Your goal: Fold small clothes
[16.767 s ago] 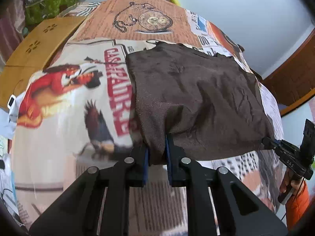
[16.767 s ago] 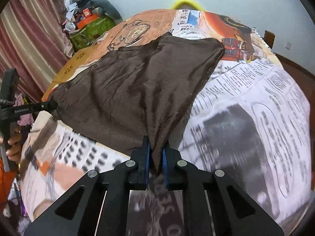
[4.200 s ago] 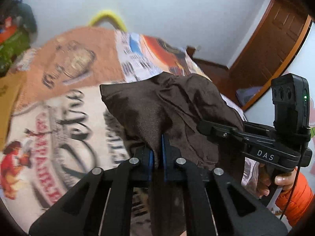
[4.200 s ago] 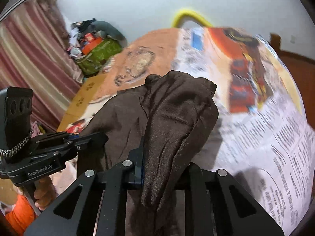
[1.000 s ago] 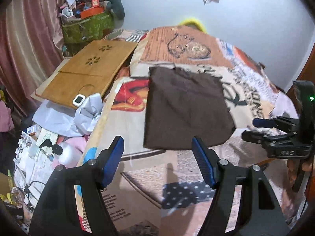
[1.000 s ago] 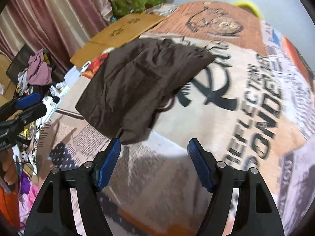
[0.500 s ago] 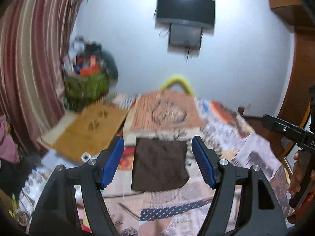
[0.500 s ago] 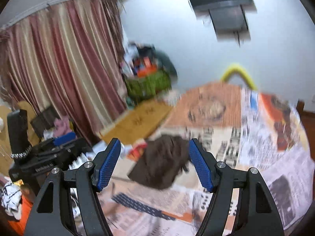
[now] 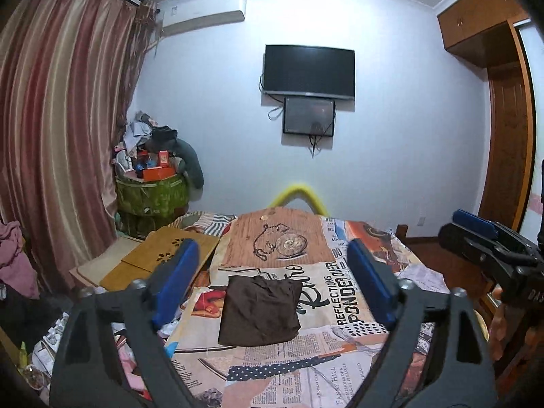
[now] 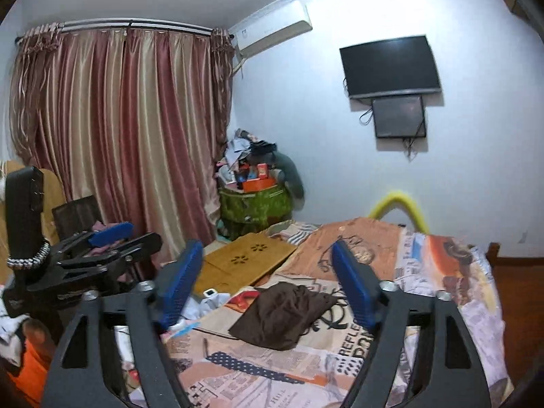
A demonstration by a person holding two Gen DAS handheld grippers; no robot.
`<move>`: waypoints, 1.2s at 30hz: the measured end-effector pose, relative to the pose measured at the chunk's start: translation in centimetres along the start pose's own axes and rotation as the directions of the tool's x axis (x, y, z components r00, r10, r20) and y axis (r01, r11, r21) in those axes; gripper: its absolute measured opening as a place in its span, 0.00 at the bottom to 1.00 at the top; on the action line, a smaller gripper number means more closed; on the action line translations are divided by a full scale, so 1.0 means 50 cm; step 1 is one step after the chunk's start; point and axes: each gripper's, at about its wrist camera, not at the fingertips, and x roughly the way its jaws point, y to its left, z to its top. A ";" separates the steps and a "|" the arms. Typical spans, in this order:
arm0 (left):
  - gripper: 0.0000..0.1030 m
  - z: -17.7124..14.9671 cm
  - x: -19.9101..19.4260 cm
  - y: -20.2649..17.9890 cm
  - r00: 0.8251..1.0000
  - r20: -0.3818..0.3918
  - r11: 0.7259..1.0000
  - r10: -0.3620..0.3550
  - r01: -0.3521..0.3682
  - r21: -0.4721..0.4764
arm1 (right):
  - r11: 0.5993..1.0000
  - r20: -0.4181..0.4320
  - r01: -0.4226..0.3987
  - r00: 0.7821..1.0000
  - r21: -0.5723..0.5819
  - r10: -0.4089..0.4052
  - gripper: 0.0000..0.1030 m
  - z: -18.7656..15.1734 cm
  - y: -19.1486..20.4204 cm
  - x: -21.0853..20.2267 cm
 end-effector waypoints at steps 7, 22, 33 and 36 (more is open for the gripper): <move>1.00 -0.010 -0.035 0.004 0.999 0.024 1.000 0.031 -0.031 -0.001 | 0.998 0.020 0.066 0.998 -0.019 -0.066 1.00 -0.007 0.007 -0.022; 1.00 -0.018 -0.066 -0.004 0.998 0.043 0.999 0.042 -0.043 0.025 | 0.998 -0.004 0.054 0.999 -0.009 -0.054 1.00 -0.021 0.022 -0.035; 1.00 -0.024 -0.056 0.004 0.999 0.021 0.999 0.033 -0.033 0.007 | 0.998 -0.013 0.057 0.998 -0.003 -0.057 1.00 -0.023 0.023 -0.033; 1.00 -0.025 -0.055 0.006 0.999 0.020 0.999 0.032 -0.032 0.005 | 0.999 -0.016 0.055 0.998 0.000 -0.055 1.00 -0.023 0.022 -0.034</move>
